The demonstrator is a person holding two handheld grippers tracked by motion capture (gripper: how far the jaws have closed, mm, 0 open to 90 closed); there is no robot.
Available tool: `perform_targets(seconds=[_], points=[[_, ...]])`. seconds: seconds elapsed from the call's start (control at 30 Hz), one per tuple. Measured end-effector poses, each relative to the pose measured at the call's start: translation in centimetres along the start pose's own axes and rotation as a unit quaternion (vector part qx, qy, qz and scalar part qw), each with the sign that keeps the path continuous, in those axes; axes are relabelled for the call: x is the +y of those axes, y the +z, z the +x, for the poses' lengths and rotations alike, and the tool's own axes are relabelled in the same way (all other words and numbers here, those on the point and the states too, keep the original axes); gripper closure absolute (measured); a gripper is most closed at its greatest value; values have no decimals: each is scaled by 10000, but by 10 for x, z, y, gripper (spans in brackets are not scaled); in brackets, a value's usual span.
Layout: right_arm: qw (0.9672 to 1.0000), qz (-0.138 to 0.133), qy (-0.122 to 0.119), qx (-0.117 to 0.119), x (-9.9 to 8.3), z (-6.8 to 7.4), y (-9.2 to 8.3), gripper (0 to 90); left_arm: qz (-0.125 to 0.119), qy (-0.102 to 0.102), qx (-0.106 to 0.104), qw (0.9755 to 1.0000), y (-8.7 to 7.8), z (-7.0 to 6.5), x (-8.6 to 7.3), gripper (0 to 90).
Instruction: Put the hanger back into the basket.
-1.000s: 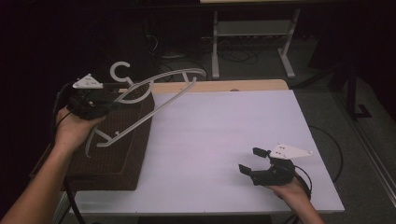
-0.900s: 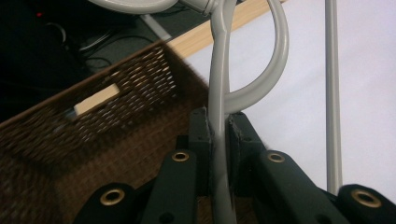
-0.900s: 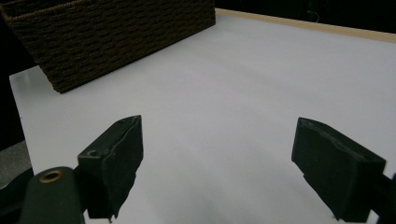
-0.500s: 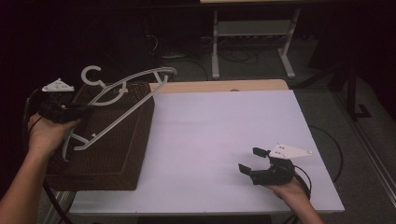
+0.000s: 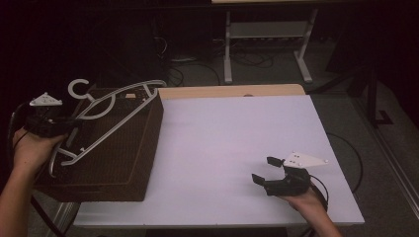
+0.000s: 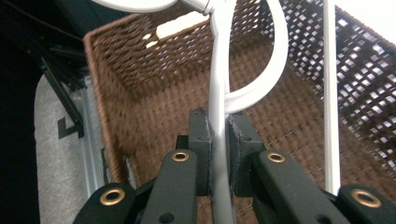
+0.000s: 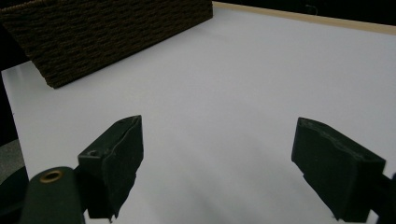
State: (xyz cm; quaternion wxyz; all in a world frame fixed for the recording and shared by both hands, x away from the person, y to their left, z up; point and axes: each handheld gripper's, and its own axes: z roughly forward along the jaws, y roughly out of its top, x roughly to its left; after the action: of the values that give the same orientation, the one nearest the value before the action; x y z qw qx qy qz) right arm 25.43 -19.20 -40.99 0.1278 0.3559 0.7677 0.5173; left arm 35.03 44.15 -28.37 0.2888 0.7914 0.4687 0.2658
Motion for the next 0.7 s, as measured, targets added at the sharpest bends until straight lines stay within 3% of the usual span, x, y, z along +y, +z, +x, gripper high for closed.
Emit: perform_targets(seconds=[0.47, 0.7], points=[[10000, 49, 2, -2, -1, 1, 2, 160, 254, -136, 228, 9993, 6, 22, -26, 819], [10000, 33, 3, -10, -1, 0, 1, 160, 423, -206, 114, 9988, 16, 24, -36, 818]])
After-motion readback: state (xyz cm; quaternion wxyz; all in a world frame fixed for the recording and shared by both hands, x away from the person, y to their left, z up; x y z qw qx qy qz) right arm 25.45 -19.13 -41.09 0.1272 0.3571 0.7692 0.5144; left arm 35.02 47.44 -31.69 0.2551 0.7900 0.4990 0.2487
